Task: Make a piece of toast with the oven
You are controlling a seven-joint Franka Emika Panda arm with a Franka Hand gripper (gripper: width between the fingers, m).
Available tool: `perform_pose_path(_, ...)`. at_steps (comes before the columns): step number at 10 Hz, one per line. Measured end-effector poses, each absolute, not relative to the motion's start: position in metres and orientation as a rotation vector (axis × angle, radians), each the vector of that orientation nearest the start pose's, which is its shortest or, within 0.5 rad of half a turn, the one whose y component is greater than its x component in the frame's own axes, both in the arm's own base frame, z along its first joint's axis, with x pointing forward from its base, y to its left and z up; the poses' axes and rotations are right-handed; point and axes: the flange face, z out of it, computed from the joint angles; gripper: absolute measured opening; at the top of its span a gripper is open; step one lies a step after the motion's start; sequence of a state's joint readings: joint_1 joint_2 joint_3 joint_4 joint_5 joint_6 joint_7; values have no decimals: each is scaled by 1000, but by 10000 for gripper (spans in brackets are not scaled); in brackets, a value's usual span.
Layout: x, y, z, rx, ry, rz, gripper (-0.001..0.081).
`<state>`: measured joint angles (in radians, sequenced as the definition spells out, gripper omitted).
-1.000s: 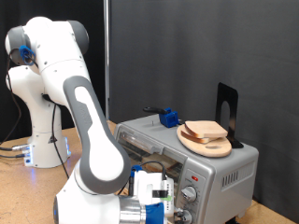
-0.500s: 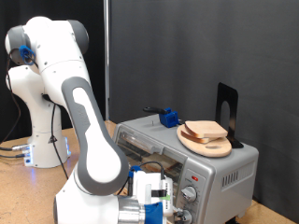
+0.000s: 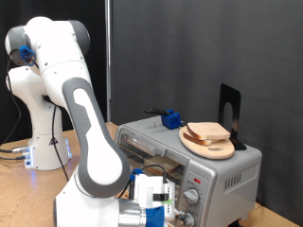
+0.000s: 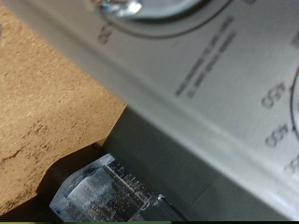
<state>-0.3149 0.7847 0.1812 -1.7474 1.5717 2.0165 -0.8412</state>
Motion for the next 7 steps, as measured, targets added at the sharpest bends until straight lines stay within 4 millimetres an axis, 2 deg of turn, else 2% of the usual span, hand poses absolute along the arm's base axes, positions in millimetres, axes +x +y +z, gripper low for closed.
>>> perform_pose_path(1, 649, -41, 144, -1747, 493, -254, 328)
perform_pose_path(2, 649, -47, 145, -1743, 500, -253, 328)
perform_pose_path(3, 648, -53, 148, -1731, 497, -237, 512)
perform_pose_path(4, 644, -62, 152, -1709, 489, -200, 647)
perform_pose_path(5, 639, -72, 159, -1685, 485, -164, 647)
perform_pose_path(6, 633, -83, 166, -1658, 491, -132, 773)
perform_pose_path(7, 626, -93, 172, -1648, 498, -106, 799)
